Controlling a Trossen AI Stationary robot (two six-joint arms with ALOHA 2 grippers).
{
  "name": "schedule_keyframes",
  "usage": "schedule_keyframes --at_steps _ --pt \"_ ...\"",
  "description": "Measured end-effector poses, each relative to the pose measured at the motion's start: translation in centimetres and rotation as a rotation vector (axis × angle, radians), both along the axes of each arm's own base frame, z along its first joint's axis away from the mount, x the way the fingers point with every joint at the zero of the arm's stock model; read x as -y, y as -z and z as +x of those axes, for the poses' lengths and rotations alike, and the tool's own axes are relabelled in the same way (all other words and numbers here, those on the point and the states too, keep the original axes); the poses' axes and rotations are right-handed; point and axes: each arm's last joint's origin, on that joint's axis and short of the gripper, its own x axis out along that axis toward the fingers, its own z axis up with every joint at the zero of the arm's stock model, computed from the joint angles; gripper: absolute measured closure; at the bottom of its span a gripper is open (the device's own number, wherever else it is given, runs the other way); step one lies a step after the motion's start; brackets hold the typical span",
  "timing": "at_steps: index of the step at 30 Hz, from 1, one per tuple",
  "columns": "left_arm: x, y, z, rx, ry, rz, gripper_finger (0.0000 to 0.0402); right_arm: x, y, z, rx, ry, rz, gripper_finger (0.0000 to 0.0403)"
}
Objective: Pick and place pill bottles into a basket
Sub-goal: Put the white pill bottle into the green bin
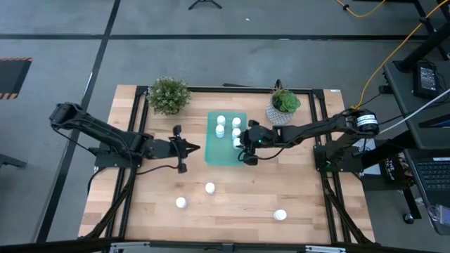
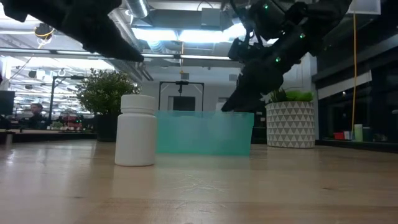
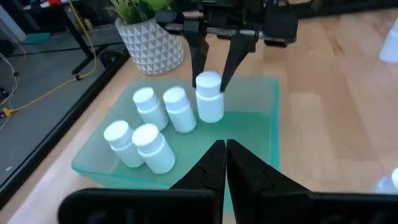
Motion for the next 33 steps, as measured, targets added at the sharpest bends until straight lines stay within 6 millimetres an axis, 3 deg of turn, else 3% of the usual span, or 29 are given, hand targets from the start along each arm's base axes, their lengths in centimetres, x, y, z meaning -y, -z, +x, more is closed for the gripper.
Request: schedule_keyframes --at_steps 6,33 --pt "0.1 0.8 0.4 -0.042 0.000 0.012 0.0389 0.0 1.1 0.4 -0.017 0.003 0.004 0.0254" --pt "0.2 0.9 0.5 -0.040 0.005 0.020 0.0398 0.0 1.8 0.8 -0.016 0.012 0.014 0.0241"
